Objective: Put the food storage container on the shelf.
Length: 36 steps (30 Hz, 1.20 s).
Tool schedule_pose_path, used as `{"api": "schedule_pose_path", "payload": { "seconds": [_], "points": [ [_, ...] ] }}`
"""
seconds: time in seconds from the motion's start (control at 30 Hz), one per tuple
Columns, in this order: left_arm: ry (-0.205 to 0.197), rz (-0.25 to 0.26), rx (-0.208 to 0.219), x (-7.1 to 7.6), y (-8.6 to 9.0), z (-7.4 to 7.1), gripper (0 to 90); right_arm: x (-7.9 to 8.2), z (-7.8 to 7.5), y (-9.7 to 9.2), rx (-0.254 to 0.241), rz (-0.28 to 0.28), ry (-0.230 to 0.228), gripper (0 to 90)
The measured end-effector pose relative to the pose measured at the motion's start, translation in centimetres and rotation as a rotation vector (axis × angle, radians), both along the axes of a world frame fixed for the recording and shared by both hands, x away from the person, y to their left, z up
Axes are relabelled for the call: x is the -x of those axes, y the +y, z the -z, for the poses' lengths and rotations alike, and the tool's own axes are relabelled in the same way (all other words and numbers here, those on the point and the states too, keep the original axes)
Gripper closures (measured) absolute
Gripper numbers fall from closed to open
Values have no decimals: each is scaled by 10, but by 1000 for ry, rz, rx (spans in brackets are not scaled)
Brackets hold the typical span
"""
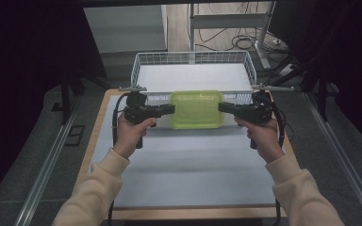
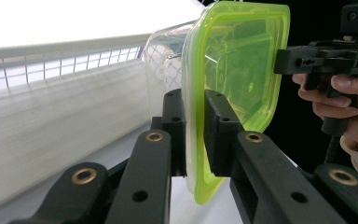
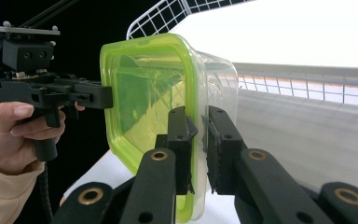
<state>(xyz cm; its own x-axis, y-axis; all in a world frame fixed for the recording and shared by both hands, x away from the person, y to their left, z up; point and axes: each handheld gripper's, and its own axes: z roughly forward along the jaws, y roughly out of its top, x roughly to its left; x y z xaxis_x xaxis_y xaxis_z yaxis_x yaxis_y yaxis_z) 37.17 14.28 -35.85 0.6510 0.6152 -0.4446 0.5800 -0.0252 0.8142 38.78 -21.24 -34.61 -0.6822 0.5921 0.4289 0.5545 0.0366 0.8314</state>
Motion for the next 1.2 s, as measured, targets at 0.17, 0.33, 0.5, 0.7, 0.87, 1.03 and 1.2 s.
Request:
{"api": "schedule_pose_path", "payload": {
  "seconds": [0.17,0.33,0.5,0.7,0.87,1.03,1.2],
  "points": [
    [-2,-8,3,-7,0,-6,805,-7,-9,1,5,5,-14,810],
    [-5,-13,-8,-14,1,-13,804,-13,-16,4,12,10,-23,810],
    [-9,-21,-16,-21,1,-20,803,-20,-21,5,10,16,-29,810],
    [-20,-28,-21,-32,2,-29,802,-28,-30,7,9,22,-38,810],
    [-14,-35,-23,-47,4,-35,801,-39,-39,11,22,36,-43,810],
    [-15,-40,-27,-59,4,-41,800,-51,-46,12,24,44,-41,810],
    [-27,-40,-32,-70,4,-47,799,-61,-51,13,18,58,-40,809]
  ]
}}
